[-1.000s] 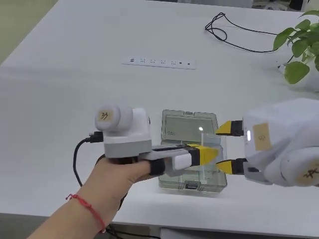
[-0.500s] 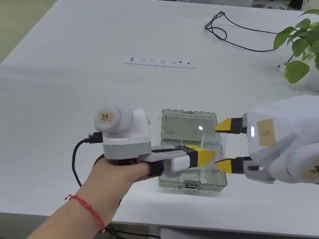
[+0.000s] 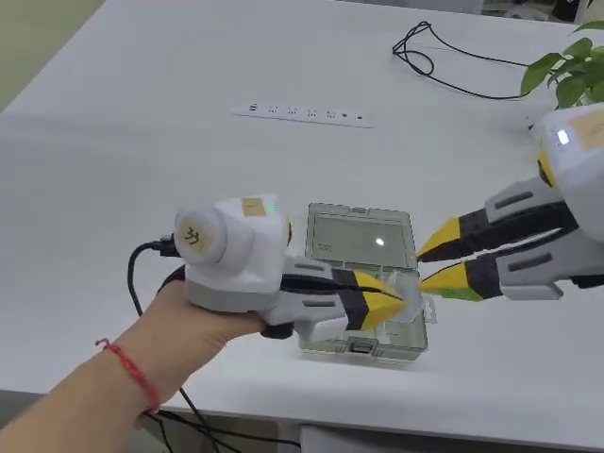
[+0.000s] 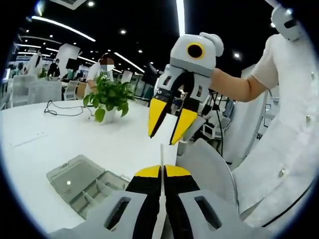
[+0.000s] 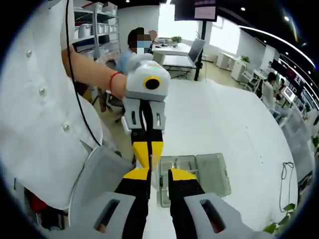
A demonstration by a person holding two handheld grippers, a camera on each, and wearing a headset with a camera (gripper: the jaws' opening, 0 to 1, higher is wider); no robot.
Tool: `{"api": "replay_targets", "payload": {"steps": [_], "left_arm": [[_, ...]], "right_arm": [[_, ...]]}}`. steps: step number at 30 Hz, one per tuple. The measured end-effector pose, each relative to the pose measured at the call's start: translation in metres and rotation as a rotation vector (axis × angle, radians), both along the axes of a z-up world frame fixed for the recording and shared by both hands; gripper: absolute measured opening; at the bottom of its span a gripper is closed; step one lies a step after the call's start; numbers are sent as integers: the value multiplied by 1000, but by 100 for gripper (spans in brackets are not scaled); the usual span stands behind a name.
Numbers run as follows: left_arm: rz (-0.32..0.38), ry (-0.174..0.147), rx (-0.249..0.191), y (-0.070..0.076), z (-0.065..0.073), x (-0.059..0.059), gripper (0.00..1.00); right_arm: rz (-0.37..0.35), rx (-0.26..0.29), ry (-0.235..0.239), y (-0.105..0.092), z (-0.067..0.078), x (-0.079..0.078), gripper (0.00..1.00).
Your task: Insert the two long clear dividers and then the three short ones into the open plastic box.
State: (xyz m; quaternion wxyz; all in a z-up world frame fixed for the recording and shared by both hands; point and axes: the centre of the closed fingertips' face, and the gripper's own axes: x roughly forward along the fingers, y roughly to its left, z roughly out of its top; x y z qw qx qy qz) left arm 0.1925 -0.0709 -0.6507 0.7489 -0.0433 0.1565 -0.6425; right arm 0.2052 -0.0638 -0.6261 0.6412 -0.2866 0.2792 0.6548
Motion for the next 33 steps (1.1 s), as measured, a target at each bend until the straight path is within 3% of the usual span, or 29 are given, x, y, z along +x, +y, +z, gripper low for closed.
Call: {"api": "replay_targets", "payload": {"steps": [2,10,17,26,33], "left_arm": [[-9,-36,1,0,3,-1,0],[-50,-77,-12,1,8,-8,0],[-66,-88,-14,1,9,-11,0],[-66,-111,-7,1,8,-12,0],[-56,-103,-4,2,6,-12,0]], "right_arm": [[25,6,40,3,1,-7,14],[88,-4,101,8,-5,-23,7],[104,-2,131,10,-6,-29,3],[115,0,136,12,-7,-33,3],[118,-4,131,12,-8,-31,3]]}}
